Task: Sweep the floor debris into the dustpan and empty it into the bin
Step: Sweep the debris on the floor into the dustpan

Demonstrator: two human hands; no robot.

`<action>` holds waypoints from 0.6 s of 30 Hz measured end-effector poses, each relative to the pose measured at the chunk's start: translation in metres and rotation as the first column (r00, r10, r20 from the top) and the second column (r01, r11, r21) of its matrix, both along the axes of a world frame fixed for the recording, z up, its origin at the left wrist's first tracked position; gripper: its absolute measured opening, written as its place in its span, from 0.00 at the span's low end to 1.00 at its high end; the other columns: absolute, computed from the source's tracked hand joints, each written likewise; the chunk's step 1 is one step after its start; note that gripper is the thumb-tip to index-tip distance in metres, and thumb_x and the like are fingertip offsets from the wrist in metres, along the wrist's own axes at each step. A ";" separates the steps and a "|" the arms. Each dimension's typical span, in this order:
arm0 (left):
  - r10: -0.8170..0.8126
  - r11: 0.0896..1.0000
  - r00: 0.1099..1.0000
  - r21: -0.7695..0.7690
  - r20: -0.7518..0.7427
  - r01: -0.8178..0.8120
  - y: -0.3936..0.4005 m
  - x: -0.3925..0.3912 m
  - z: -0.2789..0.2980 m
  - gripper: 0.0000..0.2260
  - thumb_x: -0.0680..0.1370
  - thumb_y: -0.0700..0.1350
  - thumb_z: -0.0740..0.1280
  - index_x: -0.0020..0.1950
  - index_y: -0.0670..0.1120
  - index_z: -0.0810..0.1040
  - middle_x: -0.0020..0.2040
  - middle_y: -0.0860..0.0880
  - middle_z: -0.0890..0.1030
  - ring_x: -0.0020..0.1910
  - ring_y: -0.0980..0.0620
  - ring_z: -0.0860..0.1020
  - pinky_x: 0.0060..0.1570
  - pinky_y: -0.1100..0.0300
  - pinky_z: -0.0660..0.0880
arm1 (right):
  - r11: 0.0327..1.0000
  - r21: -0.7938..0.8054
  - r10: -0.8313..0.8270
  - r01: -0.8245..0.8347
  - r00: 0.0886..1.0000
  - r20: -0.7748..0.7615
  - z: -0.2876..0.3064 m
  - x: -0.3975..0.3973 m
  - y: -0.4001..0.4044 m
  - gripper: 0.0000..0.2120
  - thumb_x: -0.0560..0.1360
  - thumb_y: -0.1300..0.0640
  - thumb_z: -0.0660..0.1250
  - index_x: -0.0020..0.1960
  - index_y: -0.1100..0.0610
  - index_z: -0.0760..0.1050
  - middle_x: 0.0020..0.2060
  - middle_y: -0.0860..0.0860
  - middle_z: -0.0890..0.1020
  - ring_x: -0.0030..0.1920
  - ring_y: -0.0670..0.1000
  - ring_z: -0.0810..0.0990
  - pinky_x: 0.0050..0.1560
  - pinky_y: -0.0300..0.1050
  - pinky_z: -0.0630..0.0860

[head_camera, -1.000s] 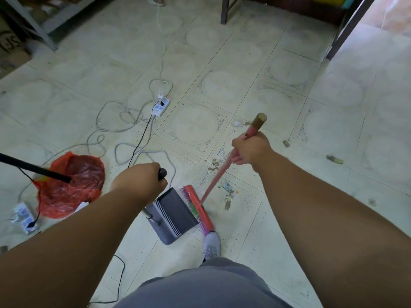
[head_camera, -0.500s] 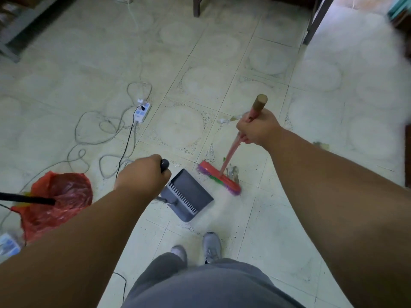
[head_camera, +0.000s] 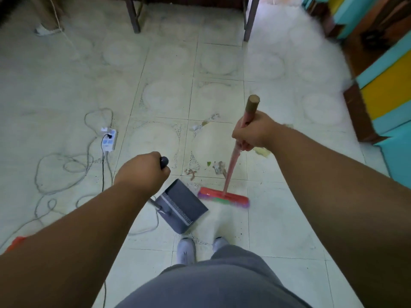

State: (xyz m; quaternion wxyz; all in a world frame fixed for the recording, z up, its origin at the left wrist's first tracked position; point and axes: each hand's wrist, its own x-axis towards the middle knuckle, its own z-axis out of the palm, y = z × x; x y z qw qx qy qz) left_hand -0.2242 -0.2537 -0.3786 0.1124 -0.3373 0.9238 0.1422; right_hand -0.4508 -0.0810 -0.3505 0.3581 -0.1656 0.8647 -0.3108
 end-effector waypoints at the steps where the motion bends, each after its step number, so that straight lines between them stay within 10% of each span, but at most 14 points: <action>1: -0.022 1.000 1.000 0.000 0.008 0.022 -0.004 0.000 -0.001 0.07 0.78 0.48 0.59 0.48 0.47 0.74 0.39 0.49 0.77 0.37 0.46 0.77 0.31 0.60 0.68 | 1.000 0.000 -0.029 0.029 1.000 -0.003 -0.003 0.004 0.002 0.07 0.70 0.65 0.67 0.47 0.66 0.77 0.39 0.65 0.83 0.34 0.57 0.83 0.41 0.53 0.84; 18: 0.015 0.997 0.997 -0.079 0.082 -0.008 -0.082 0.004 0.019 0.11 0.77 0.48 0.60 0.36 0.49 0.66 0.32 0.48 0.73 0.30 0.51 0.71 0.29 0.60 0.63 | 0.923 -0.178 -0.314 0.341 0.935 0.165 -0.051 0.025 -0.087 0.10 0.73 0.61 0.66 0.50 0.67 0.77 0.40 0.68 0.83 0.33 0.58 0.82 0.42 0.57 0.82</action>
